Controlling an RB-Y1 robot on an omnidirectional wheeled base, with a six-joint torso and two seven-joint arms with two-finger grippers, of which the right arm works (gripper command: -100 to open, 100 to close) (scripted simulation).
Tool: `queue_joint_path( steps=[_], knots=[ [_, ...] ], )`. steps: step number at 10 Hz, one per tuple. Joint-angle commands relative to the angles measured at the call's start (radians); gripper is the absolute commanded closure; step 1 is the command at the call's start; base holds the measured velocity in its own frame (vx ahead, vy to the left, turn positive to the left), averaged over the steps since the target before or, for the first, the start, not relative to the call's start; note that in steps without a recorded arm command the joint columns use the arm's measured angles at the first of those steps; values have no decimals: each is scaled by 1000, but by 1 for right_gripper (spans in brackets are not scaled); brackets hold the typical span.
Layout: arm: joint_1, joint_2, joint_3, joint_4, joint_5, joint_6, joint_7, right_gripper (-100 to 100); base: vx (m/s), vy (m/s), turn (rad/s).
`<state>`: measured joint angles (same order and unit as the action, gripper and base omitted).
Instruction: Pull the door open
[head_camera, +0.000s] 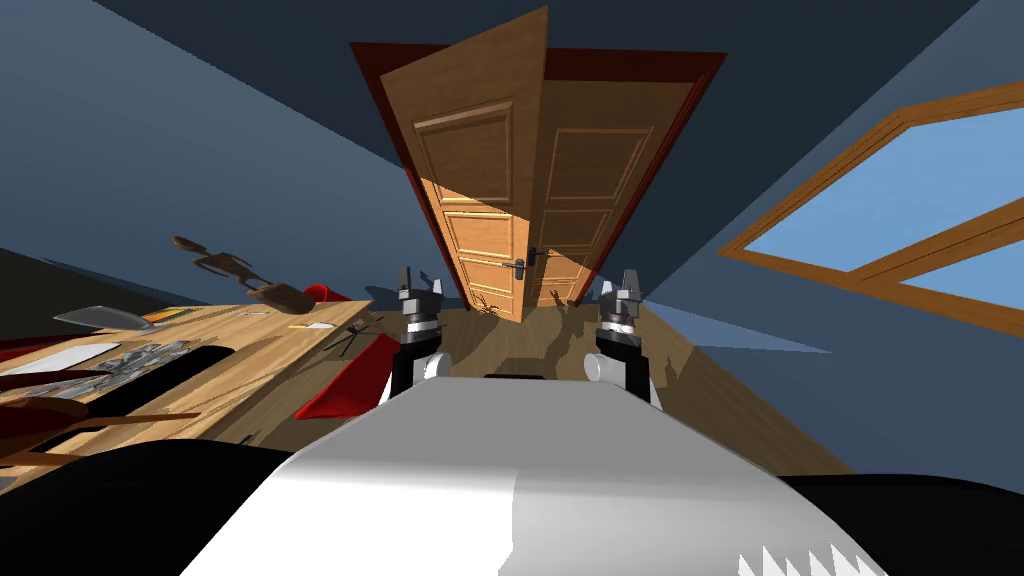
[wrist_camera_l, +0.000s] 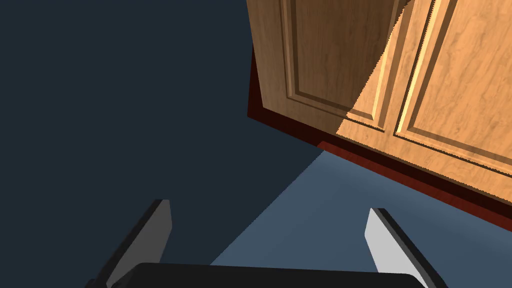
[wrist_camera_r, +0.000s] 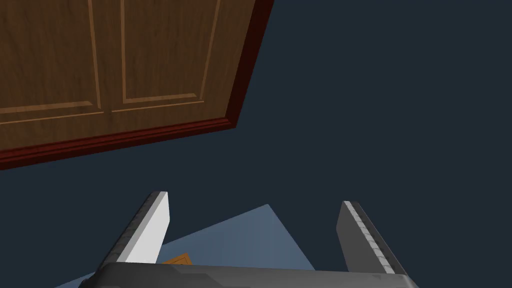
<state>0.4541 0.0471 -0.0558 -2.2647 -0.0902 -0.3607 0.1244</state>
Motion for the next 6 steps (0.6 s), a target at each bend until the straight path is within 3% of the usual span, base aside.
queue_joint_path(
  steps=[1, 6],
  knots=[
    [-12, -17, -5, 33, -3, 3, -6, -100, 96, -16, 54],
    [-53, -64, -19, 142, -11, 11, -26, -100, 157, -26, 55]
  ],
)
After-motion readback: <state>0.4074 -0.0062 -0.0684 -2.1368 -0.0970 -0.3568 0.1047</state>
